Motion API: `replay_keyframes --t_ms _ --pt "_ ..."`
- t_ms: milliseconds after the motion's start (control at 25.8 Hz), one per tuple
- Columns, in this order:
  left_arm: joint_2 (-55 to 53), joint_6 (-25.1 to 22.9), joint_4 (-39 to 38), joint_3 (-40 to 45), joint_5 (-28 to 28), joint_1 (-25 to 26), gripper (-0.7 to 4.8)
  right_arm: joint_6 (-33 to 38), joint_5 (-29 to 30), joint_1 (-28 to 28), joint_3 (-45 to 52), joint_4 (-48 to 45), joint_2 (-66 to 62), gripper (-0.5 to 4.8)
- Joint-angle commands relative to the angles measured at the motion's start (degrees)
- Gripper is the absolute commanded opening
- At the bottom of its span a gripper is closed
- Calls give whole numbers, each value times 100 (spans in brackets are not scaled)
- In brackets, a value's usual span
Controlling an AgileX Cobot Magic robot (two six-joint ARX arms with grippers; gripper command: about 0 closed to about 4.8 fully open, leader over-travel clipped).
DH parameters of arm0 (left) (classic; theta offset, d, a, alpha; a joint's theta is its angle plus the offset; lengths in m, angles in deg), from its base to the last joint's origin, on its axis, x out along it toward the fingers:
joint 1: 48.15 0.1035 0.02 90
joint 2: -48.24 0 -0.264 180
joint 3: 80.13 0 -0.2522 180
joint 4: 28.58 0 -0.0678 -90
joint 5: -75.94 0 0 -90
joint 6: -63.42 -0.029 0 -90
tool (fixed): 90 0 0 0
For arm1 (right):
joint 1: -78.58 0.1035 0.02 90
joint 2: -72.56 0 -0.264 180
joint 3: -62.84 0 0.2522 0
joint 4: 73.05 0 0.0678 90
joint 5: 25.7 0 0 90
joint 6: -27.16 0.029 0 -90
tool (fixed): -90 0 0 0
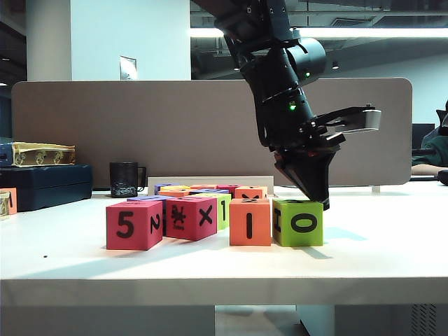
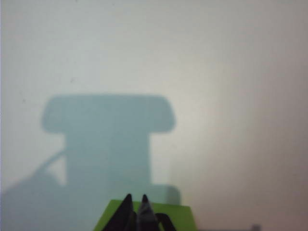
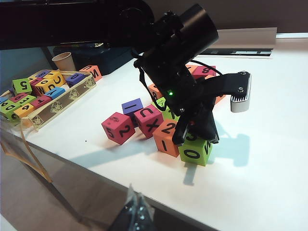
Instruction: Select the appropriate blocks from the scattered letter blocks on the table and arrange them in a row to spell out "23".
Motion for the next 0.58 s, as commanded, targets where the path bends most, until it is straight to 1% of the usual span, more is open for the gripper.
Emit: replay_keyframes --t_ms 39,155,272,465,582 --pt "4 -2 -343 -11 -63 -15 16 -17 -7 -2 -11 -70 55 -1" --pt "4 -17 -444 -11 -74 -20 16 -17 -7 -2 -11 -70 55 -1" --pt "4 -26 -391 -11 -212 -20 16 -17 -7 -2 -11 -70 57 -1" --pt "28 -24 -254 -28 -144 -85 16 -17 -7 -2 -11 -70 55 -1" --pt "28 -11 -396 -26 -153 -214 16 -17 -4 -2 -11 -68 55 -1"
